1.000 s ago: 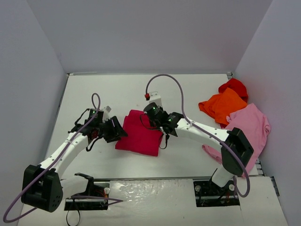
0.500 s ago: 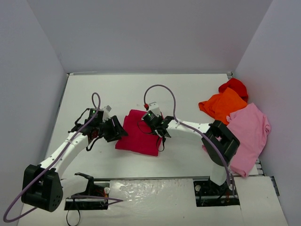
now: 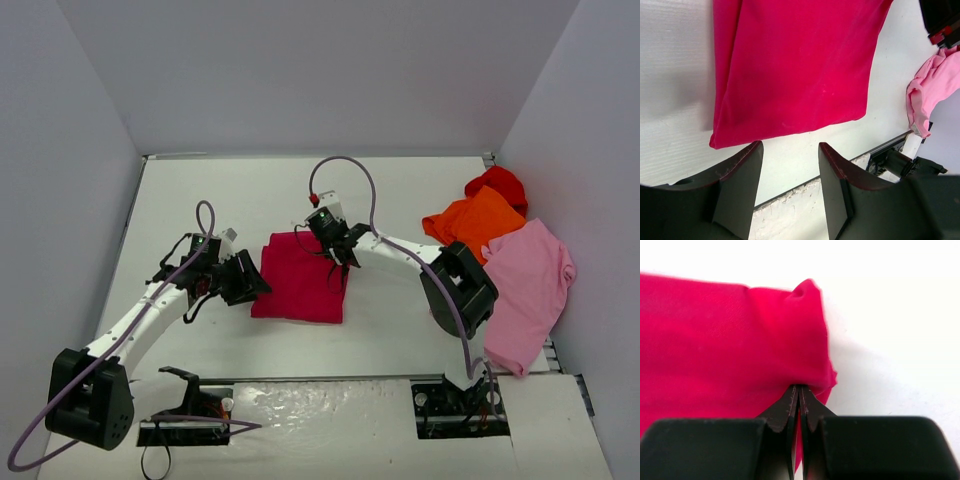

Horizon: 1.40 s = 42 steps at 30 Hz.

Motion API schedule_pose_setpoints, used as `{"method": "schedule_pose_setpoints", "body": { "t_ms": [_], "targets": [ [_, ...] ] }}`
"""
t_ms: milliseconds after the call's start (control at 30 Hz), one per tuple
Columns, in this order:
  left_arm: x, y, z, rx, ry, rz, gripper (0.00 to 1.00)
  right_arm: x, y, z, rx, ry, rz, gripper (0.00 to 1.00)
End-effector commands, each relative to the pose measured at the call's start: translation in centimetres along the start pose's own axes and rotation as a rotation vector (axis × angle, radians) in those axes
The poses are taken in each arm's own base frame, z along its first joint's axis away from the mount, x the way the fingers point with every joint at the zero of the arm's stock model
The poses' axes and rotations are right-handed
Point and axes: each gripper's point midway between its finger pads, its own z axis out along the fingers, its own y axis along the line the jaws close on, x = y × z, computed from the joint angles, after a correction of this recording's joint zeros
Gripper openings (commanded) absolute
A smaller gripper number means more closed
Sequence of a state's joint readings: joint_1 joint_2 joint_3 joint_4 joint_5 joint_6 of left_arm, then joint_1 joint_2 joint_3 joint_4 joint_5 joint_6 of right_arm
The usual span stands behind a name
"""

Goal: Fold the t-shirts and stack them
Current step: Fold the long partially folded tshirt into a neat square

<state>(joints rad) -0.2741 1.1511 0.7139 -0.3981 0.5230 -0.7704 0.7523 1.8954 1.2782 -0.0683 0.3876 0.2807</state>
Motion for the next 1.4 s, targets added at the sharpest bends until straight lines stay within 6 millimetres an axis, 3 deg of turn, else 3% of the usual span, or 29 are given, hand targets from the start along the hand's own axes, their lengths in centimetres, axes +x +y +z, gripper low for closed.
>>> {"method": "schedule_pose_setpoints", "body": {
  "t_ms": [0,300,567,700,767,900,1033,1133,1233,1367],
  "targets": [
    [-1.5,-1.8,-0.4,0.053,-0.051,0.047,0.44,-3.8,-1.6,-1.0,0.007,-0.077,0.031,0.0],
    [-1.5,-1.7,-0.1,0.051,-0.041,0.046,0.44,-2.1,-2.1,1.3,0.02,-0.032,0.027,0.0],
    [-1.3,-1.5,-0.6,0.053,-0.063,0.056,0.38,1.2,-1.7,4.5,-0.01,0.044,0.041,0.0],
    [-1.3,-1.4,-1.0,0.051,-0.086,0.065,0.26,2.7,-2.3,5.2,0.006,0.078,0.043,0.0],
    [-1.3,-1.4,-1.0,0.056,-0.093,0.066,0.01,2.9,-2.7,5.1,0.017,0.078,0.043,0.0],
    [-1.2,-1.4,-1.2,0.063,-0.103,0.073,0.0,1.8,-3.4,4.1,0.039,0.049,0.054,0.0],
    [-1.3,-1.8,-2.1,0.078,-0.131,0.091,0.0,-2.5,-4.9,-0.2,0.09,-0.058,0.088,0.0],
    [-1.5,-2.1,-2.8,0.092,-0.171,0.1,0.0,-5.8,-4.9,-3.6,0.075,-0.144,0.123,0.0],
    [-1.7,-2.9,-3.8,0.123,-0.214,0.101,0.0,-8.2,-3.0,-6.8,-0.022,-0.213,0.174,0.0],
    [-1.8,-4.5,-5.8,0.173,-0.26,0.132,0.0,-9.6,1.8,-8.0,-0.283,-0.236,0.244,0.0]
  ]
}}
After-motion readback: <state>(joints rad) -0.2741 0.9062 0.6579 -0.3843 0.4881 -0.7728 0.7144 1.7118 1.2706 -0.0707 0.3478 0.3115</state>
